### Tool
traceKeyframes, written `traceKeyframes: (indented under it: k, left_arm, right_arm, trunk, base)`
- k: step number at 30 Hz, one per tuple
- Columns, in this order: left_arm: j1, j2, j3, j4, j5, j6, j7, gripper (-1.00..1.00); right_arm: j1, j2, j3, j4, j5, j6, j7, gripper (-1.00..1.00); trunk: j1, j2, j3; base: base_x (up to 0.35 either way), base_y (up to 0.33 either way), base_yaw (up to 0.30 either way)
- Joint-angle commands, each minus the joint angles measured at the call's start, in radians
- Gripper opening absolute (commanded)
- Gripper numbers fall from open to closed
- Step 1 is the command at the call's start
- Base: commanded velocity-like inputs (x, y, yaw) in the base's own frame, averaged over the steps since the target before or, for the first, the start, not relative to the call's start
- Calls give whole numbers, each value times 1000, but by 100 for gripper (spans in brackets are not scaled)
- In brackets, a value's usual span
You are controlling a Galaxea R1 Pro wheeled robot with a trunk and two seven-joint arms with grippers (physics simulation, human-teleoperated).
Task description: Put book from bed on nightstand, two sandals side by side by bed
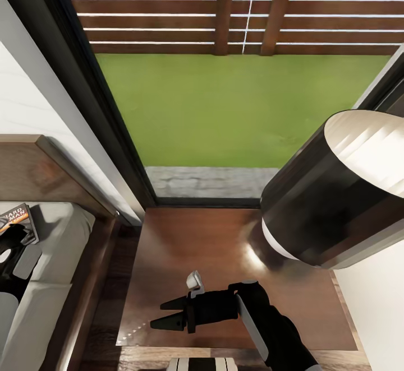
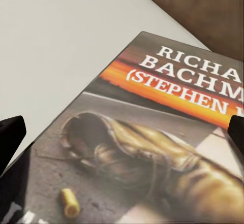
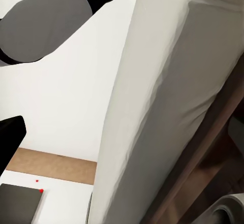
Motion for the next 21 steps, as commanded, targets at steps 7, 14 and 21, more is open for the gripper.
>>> traceKeyframes:
  k: [7, 14, 21]
  left_arm:
    - [-2, -7, -5, -3, 24, -4, -4, 100]
    - [-3, -6, -6, -6, 24, -2, -6, 100]
    - [-5, -5, -8, -6, 23, -2, -11, 100]
  right_arm:
    - [0, 0, 1, 0, -6, 7, -1, 100]
    - [0, 0, 2, 2, -6, 7, -1, 100]
    - [0, 0, 1, 2, -6, 7, -2, 100]
  trunk:
    - [0, 0, -1]
    - [0, 0, -1]
    - [0, 0, -1]
  base:
    - [0, 0, 0]
    - [0, 0, 0]
    - [0, 0, 0]
